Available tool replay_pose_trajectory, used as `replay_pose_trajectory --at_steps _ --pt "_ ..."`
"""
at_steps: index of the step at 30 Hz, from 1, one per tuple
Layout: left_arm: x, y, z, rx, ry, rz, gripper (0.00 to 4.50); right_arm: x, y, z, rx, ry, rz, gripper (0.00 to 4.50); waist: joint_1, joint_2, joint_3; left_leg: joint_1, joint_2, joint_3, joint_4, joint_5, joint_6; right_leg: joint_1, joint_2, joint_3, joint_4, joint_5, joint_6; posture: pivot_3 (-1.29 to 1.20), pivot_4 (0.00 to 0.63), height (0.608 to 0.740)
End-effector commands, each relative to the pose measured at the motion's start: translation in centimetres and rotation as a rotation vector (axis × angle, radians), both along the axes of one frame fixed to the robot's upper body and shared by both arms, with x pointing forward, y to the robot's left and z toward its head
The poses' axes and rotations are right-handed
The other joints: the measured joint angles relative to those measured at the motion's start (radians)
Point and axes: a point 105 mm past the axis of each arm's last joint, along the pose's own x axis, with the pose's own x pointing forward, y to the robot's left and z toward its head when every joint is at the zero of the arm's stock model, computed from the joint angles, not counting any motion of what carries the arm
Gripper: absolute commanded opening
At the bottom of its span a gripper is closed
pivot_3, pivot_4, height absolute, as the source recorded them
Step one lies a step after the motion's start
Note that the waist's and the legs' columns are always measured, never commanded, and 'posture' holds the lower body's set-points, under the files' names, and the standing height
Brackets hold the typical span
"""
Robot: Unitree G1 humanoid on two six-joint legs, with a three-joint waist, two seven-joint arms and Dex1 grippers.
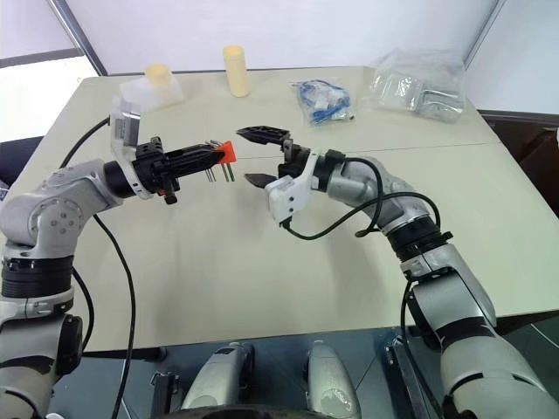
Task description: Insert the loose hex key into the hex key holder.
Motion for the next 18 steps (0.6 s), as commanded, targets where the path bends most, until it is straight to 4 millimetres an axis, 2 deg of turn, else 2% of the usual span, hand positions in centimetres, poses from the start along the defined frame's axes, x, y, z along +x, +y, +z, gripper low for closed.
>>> replay_pose_trajectory --at_steps 1,3,5,6,8,11,18 --pt "-0.6 0.0 0.7 0.032 -0.058 -0.013 0.0 1.5 -3.4 1.5 0.132 0.316 -0.169 4.45 0.002 0.0 0.0 0.0 0.0 0.0 0.0 0.0 0.0 0.0 0.0 0.0 0.0 0.0 0.0 0.0 0.15 0.74" --pt "-0.7 0.0 0.6 0.035 -0.059 -0.016 0.0 1.3 -4.4 1.2 0.137 0.52 -0.225 4.45 0.002 0.0 0.0 0.0 0.0 0.0 0.0 0.0 0.0 0.0 0.0 0.0 0.0 0.0 0.0 0.0 0.15 0.74" --pt "-0.8 -0.1 0.5 0.04 -0.06 -0.019 0.0 -0.1 -5.5 0.4 0.04 0.711 -0.241 4.45 0.003 0.0 0.0 0.0 0.0 -0.001 0.0 0.0 0.001 0.0 0.0 0.0 0.0 0.0 0.0 0.0 0.15 0.74" --pt "-0.8 -0.1 0.4 0.043 -0.061 -0.02 0.0 -0.9 -5.9 0.3 -0.007 0.753 -0.226 4.45 0.003 0.0 0.0 0.0 0.0 -0.001 0.0 0.0 0.001 0.0 0.0 0.0 0.0 0.0 0.0 0.0 0.15 0.74" --pt "-0.8 -0.1 0.2 0.049 -0.062 -0.022 0.0 -2.1 -7.2 0.0 -0.137 0.774 -0.197 4.45 0.003 0.0 0.0 0.0 0.0 -0.001 0.0 -0.001 0.001 0.0 0.0 0.0 -0.001 0.0 0.0 0.0 0.15 0.74" --pt "-0.9 -0.3 -0.3 0.061 -0.067 -0.026 0.0 -0.5 -9.7 -0.2 -0.279 0.738 -0.294 4.45 -0.005 0.0 0.0 0.0 0.0 0.001 0.0 -0.001 0.001 0.0 0.0 0.0 -0.001 0.0 0.0 0.0 0.15 0.74" --pt "-1.0 -0.5 -0.8 0.052 -0.073 -0.023 0.0 -0.2 -13.6 -1.9 -0.501 0.847 -0.4 4.45 -0.001 0.0 0.0 0.0 0.0 0.003 0.0 -0.001 0.001 0.0 0.0 0.0 -0.002 0.0 0.0 0.0 0.15 0.74"
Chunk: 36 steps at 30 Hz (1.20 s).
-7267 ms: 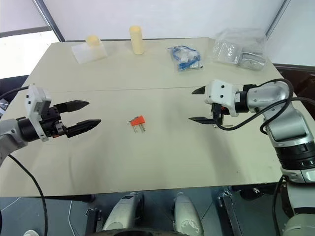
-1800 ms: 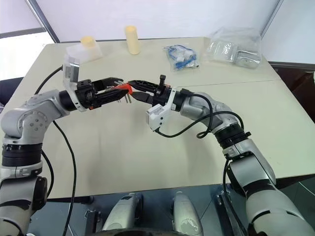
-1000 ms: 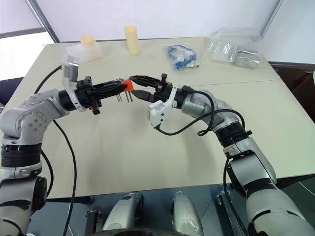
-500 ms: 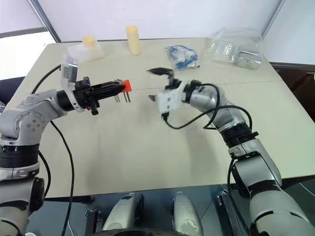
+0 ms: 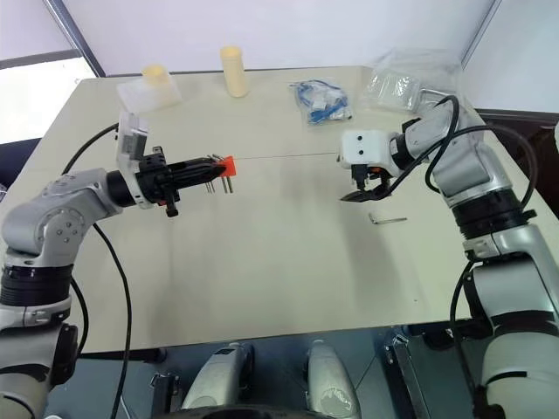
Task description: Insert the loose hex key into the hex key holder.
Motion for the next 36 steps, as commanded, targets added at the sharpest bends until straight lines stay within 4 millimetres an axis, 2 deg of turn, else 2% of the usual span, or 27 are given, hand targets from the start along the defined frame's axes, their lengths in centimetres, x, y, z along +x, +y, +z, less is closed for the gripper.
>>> replay_pose_trajectory --at_steps 1,7,11,17,28,29,30,36 --pt "-0.6 -0.2 1.0 -0.006 -0.065 -0.008 0.0 0.2 -1.7 -0.2 -0.09 0.015 -0.023 4.45 0.001 0.0 0.0 0.0 0.0 0.0 0.0 0.0 0.0 0.0 0.0 0.0 0.0 0.0 0.0 0.0 0.15 0.74" --pt "-0.8 -0.2 0.8 -0.01 -0.066 0.002 0.0 0.3 -3.8 -2.3 -0.181 0.067 -0.079 4.45 0.001 0.0 0.0 -0.001 0.0 -0.001 0.0 0.0 0.0 -0.001 -0.001 0.0 0.0 0.0 0.0 0.0 0.15 0.74" --pt "-0.7 0.0 0.8 -0.004 -0.066 0.011 0.0 -0.5 -4.7 -3.1 -0.189 0.137 -0.113 4.45 0.001 0.0 0.0 -0.001 0.0 -0.001 0.001 0.0 0.0 -0.001 -0.001 0.0 0.0 0.0 0.0 0.0 0.15 0.74" --pt "-0.6 0.0 0.8 -0.001 -0.065 0.016 0.0 -1.6 -5.2 -4.4 -0.171 0.225 -0.16 4.45 0.001 0.0 0.0 -0.001 0.0 -0.001 0.001 0.0 0.0 0.0 -0.001 0.0 0.0 0.0 0.0 0.0 0.15 0.74" --pt "-0.5 -0.1 0.8 0.0 -0.067 0.022 0.0 -1.0 -5.6 -6.4 -0.132 0.273 -0.261 4.45 0.0 0.0 0.0 -0.001 0.0 -0.001 0.001 0.0 0.0 0.0 0.0 0.0 0.0 0.0 0.0 0.0 0.15 0.74" --pt "-0.5 0.0 0.8 0.001 -0.068 0.022 0.0 -0.9 -5.6 -6.5 -0.13 0.279 -0.266 3.94 0.0 0.0 0.0 0.0 0.0 -0.001 0.001 0.0 0.0 0.0 0.0 0.0 0.0 0.0 0.0 0.0 0.15 0.74" --pt "-0.5 0.0 0.8 0.001 -0.068 0.024 0.0 -0.9 -5.6 -6.6 -0.124 0.283 -0.27 3.69 0.0 0.0 0.0 0.0 0.0 -0.001 0.002 0.0 0.0 0.001 0.0 0.0 0.0 0.0 0.0 0.0 0.15 0.74" --pt "-0.5 0.1 0.9 0.003 -0.072 0.034 0.0 -0.7 -5.5 -7.4 -0.117 0.298 -0.286 0.59 0.001 0.0 0.0 0.0 0.0 -0.001 0.002 0.0 0.0 0.001 0.0 0.0 0.0 0.0 0.0 0.0 0.15 0.74"
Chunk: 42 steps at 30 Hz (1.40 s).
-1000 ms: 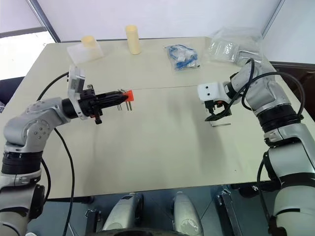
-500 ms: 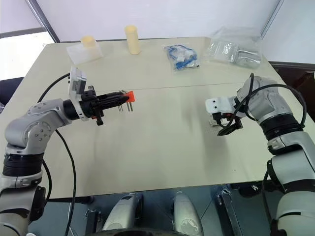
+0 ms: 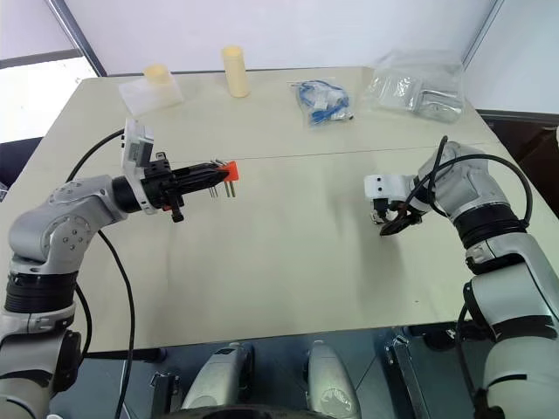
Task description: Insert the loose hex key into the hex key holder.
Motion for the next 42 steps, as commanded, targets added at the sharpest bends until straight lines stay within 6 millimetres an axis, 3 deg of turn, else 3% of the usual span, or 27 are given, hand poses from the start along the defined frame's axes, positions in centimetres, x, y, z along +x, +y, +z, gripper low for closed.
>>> replay_pose_trajectory --at_steps 1,6,10,14,17,21,26,28,34,42 --pt "-0.4 0.3 1.5 0.002 -0.072 0.008 0.0 0.1 -0.1 -0.5 0.001 0.01 -0.016 0.05 0.0 0.0 0.0 0.0 0.0 0.0 0.0 0.0 0.0 0.0 0.0 0.0 0.0 0.0 0.0 0.0 0.15 0.74" --pt "-0.4 0.3 1.5 0.004 -0.073 0.01 0.0 0.4 0.8 -0.5 0.047 -0.024 -0.017 0.02 -0.001 0.0 0.0 0.001 0.0 0.0 0.0 0.0 0.0 0.001 0.0 -0.001 0.0 0.0 0.0 0.0 0.15 0.74" --pt "-0.3 0.1 1.3 0.007 -0.069 0.007 0.0 1.7 4.0 0.9 0.243 -0.159 0.031 0.02 -0.007 -0.001 -0.001 0.002 0.0 0.0 0.0 0.0 0.0 0.002 0.001 0.0 0.0 0.0 0.0 0.0 0.15 0.74" --pt "-0.3 0.0 0.9 0.01 -0.065 0.009 0.0 3.8 9.8 5.7 0.694 -0.439 0.042 0.02 -0.025 -0.001 0.0 0.002 0.001 -0.001 0.0 0.0 0.0 0.0 0.002 0.001 0.003 0.0 0.0 0.0 0.15 0.74" --pt "-0.1 -0.1 0.7 0.021 -0.066 0.021 0.0 2.1 13.7 9.0 0.998 -0.466 0.06 0.02 -0.021 0.0 0.0 0.0 0.002 -0.003 -0.001 0.0 -0.001 -0.003 0.002 0.001 0.005 0.0 0.0 0.0 0.15 0.74" --pt "0.1 -0.1 0.5 0.034 -0.07 0.028 0.0 1.5 16.3 13.1 1.229 -0.636 0.002 0.02 0.0 0.0 0.0 -0.001 0.0 -0.002 -0.001 0.0 -0.001 -0.004 -0.001 0.001 0.004 0.0 0.0 0.0 0.15 0.74" --pt "0.4 -0.1 0.5 0.047 -0.075 0.037 0.0 0.3 18.1 17.5 1.541 -0.663 -0.134 0.02 0.012 0.0 0.0 -0.001 0.0 -0.002 0.0 0.001 -0.001 -0.003 -0.001 0.0 0.004 0.0 0.0 0.0 0.15 0.74" --pt "0.5 -0.1 0.6 0.051 -0.079 0.043 0.0 -0.4 19.0 18.1 1.61 -0.625 -0.15 0.02 0.012 0.0 0.0 -0.001 0.0 -0.003 0.0 0.001 -0.001 -0.003 -0.001 0.0 0.005 0.0 0.0 0.0 0.15 0.74" --pt "0.7 0.0 1.2 0.039 -0.094 0.059 0.0 -1.3 20.7 17.3 1.692 -0.452 -0.204 0.02 0.007 0.0 0.0 -0.001 0.0 -0.002 -0.001 0.001 -0.001 -0.004 0.0 0.0 0.005 0.0 0.0 0.0 0.15 0.74" --pt "1.0 0.2 1.9 0.028 -0.111 0.074 0.0 -2.2 21.8 16.3 1.701 -0.356 -0.202 0.02 0.0 0.0 0.0 -0.001 0.0 -0.002 -0.001 0.001 -0.001 -0.004 0.0 0.0 0.005 0.0 0.0 0.0 0.15 0.74"
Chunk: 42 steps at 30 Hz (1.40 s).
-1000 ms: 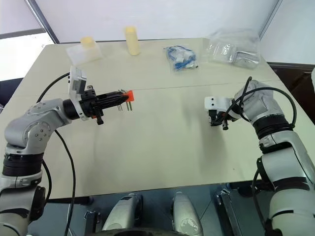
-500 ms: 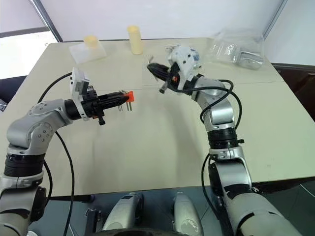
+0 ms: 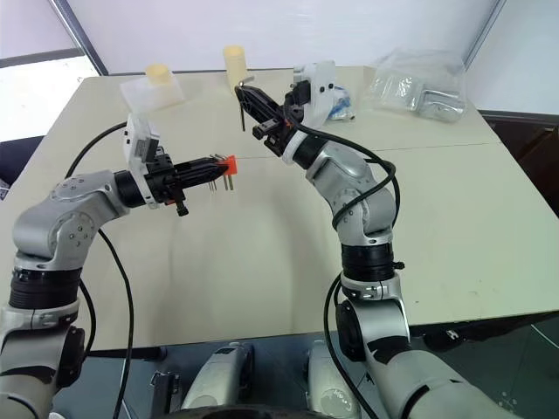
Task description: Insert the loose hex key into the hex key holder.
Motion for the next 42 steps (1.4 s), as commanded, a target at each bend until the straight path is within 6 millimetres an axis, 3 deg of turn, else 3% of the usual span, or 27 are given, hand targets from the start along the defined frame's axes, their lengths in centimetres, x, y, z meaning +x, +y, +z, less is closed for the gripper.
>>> replay_pose_trajectory --at_steps 1,13,28,42 --pt "-0.1 0.1 1.6 -0.017 -0.064 0.002 0.0 -1.5 0.8 1.3 0.016 -0.057 0.052 0.02 -0.001 0.0 0.0 0.0 0.0 0.0 0.0 0.0 0.0 0.0 0.0 0.0 0.0 0.0 0.0 0.0 0.15 0.74" --pt "0.0 0.1 1.7 -0.016 -0.071 0.003 0.0 -4.1 2.3 0.7 -0.039 -0.064 0.196 0.02 -0.002 0.0 0.0 0.0 0.0 0.0 -0.001 0.0 0.0 0.0 0.0 0.0 0.0 0.0 0.0 0.0 0.15 0.74" --pt "-0.2 -0.1 2.0 -0.027 -0.08 -0.003 0.0 -2.6 1.8 1.1 -0.04 -0.077 0.127 0.02 -0.001 0.0 0.0 0.0 0.0 0.0 -0.001 0.0 0.0 0.0 0.0 0.0 -0.001 0.0 0.0 0.0 0.15 0.74" --pt "-0.1 -0.1 2.6 -0.054 -0.087 -0.002 0.0 -2.5 2.1 0.7 -0.048 -0.073 0.132 0.02 -0.001 0.0 0.0 0.0 0.0 0.0 -0.001 0.0 0.0 0.0 0.0 0.0 -0.001 0.0 0.0 0.0 0.15 0.74"
